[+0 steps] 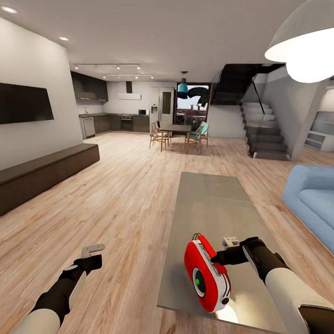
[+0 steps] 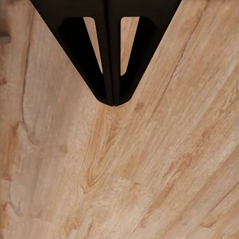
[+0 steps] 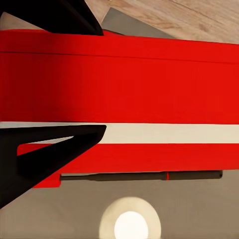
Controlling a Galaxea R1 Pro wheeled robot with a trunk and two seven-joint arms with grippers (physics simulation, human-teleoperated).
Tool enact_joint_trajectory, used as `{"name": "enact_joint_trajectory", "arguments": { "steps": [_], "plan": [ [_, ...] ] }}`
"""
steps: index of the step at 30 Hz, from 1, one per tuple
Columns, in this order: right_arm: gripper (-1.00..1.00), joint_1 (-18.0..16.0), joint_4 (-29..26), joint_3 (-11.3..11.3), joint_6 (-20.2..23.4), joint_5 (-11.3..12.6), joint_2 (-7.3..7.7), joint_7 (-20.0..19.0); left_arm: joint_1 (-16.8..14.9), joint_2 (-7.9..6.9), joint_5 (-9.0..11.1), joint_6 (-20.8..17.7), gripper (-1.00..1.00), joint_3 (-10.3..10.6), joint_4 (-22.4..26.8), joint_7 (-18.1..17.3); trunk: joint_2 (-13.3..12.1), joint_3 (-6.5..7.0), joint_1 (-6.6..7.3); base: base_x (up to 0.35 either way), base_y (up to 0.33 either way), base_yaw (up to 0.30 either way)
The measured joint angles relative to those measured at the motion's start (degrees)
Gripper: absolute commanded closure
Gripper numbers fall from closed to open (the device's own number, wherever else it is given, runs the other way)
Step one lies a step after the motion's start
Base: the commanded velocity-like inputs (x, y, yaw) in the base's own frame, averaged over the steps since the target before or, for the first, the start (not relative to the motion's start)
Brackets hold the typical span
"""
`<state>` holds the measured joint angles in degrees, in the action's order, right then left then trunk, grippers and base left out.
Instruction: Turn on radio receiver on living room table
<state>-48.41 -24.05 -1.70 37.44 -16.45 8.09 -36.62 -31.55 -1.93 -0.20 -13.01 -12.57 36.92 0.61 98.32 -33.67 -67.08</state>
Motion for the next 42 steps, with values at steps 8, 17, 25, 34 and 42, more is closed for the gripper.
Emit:
{"name": "enact_joint_trajectory", "arguments": {
  "steps": [8, 17, 25, 34, 42],
  "plan": [
    [1.00, 0.0, 0.0, 0.0, 0.0, 0.0, 0.00, 0.0, 0.0, 0.00, 0.0, 0.0, 1.00, 0.0, 0.0, 0.0, 0.0, 0.00, 0.00, 0.000, 0.000, 0.000],
    [1.00, 0.0, 0.1, 0.0, 0.0, 0.0, 0.00, 0.0, 0.0, 0.00, -0.1, 0.0, 1.00, 0.0, 0.0, 0.0, 0.0, 0.00, 0.00, 0.000, 0.000, 0.000],
    [1.00, 0.0, 0.0, 0.0, -0.1, -0.2, 0.00, 0.0, 0.0, 0.08, -0.1, 0.0, 1.00, 0.1, 0.0, 0.1, 2.0, -0.90, -1.10, 0.000, 0.000, 0.000],
    [1.00, 0.0, 0.0, 0.0, -0.1, -0.2, 0.00, 0.0, 0.0, 0.07, -0.2, 0.0, 1.00, 0.1, 0.0, 0.0, 2.0, -0.90, -1.10, 0.000, 0.000, 0.000],
    [1.00, 0.0, 0.0, 0.0, -0.2, -0.2, 0.00, 0.0, 0.0, 0.00, -0.2, 0.1, 1.00, 0.1, 0.0, -0.1, 2.0, -0.90, -1.10, 0.000, 0.000, 0.000]
  ]
}}
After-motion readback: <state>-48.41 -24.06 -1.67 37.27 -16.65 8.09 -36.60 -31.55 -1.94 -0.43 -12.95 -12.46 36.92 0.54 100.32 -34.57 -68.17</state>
